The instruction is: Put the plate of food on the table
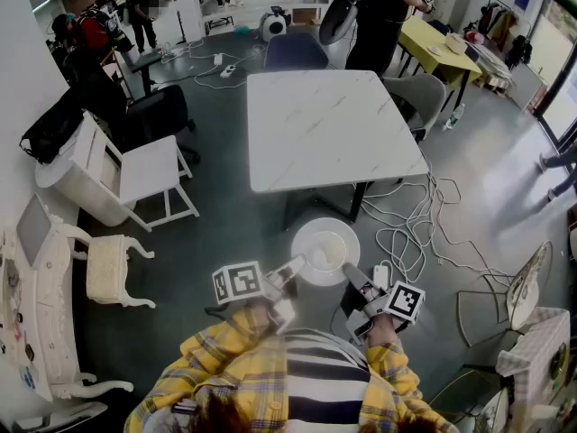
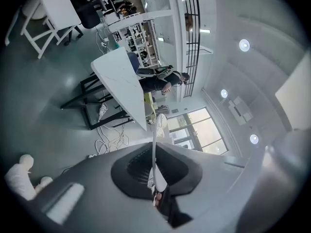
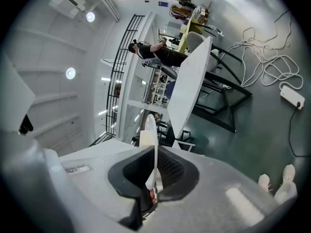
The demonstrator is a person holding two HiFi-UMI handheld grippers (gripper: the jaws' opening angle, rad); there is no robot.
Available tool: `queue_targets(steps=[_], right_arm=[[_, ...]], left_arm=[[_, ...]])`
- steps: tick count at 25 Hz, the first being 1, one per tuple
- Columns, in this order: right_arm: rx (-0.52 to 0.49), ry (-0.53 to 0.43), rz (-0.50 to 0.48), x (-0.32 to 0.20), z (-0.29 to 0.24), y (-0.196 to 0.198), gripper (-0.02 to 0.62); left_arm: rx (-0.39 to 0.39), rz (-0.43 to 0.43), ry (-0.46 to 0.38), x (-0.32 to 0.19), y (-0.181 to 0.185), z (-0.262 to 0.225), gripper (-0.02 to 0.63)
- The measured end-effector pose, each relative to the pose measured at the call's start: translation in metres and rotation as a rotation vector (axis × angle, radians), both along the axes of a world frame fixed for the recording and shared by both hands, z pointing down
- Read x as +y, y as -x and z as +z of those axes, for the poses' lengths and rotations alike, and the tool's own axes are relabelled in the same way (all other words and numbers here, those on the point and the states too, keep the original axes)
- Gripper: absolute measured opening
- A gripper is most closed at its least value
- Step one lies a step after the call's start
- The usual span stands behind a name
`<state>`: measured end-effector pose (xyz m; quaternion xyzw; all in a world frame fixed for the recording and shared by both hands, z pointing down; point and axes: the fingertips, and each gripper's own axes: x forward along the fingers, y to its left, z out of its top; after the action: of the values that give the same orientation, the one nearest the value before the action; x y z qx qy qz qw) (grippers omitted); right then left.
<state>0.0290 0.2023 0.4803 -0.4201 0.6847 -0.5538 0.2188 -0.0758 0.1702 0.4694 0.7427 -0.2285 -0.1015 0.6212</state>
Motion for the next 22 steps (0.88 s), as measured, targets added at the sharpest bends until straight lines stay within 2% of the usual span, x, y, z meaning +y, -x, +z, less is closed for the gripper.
queue_targets(steps=[6,14,22], right_arm=[[0.002,-0.014,-0.017,-0.014,-0.005,0.012,0.006],[-0.014,0.005,-0.007,-0.006,-0.003,0.010,0.006],[0.001,-0.040,-0.018,-0.002,-0.007,0.009,0.012]], left_arm=[[-0.004,-0.022,-0.027,-0.013,0.012,-0.007,0.005],[-0.005,-0.014,-0.009,-0.005,0.008,-0.001,0.006],[-0.002,-0.013,0.002,-0.001,0.005,0.002,0.005]])
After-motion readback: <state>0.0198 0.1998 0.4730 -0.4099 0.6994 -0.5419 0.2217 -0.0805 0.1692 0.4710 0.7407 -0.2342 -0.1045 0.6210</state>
